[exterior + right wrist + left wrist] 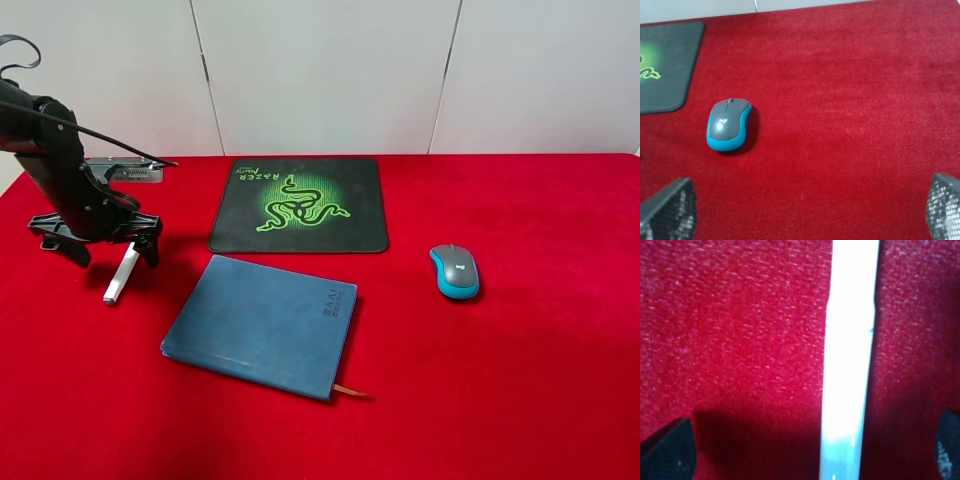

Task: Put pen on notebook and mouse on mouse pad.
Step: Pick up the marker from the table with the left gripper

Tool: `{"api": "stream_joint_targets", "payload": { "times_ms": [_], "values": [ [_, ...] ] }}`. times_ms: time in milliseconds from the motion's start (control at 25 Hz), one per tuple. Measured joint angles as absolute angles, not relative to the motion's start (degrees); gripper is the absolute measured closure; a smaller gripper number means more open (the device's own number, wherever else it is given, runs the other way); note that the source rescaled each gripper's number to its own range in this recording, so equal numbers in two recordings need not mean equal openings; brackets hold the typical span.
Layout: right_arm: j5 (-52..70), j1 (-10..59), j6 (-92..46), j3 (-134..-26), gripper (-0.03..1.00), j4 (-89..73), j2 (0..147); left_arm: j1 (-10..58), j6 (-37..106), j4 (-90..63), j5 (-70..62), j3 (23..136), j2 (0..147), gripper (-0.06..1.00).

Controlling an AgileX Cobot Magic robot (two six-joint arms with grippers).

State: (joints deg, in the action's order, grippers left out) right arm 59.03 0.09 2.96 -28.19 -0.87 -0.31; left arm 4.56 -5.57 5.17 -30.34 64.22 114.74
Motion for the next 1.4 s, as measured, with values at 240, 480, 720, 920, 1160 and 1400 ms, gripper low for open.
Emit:
{"api": "stream_joint_targets", "payload": {
  "times_ms": [240,480,720,920,1160,1400],
  "values": [
    [59.0,0.1,3.0,-28.2,-0.03,-0.9,-0.3,4.6,-5.5,5.2,-30.3,64.2,114.7,0.27],
    [59.0,0.1,3.0,-28.2,-0.03,-0.9,-0.3,4.6,-5.5,5.0,-29.7,64.2,115.1,0.51],
    [59.0,0.1,3.0,-28.2,-0.03,-0.9,-0.3,4.6,-5.5,4.0,-29.4,64.2,116.1,0.78],
    [59.0,0.1,3.0,-28.2,-0.03,-0.9,-0.3,4.7,-5.5,4.0,-29.4,64.2,116.1,0.94],
    [59.0,0.1,3.0,-28.2,-0.03,-0.9,-0.3,4.7,-5.5,4.0,-31.4,65.3,116.4,0.94],
    [59.0,0.1,3.0,-28.2,-0.03,-0.9,-0.3,4.7,-5.5,4.1,-39.4,70.0,115.4,0.94]
  ]
}}
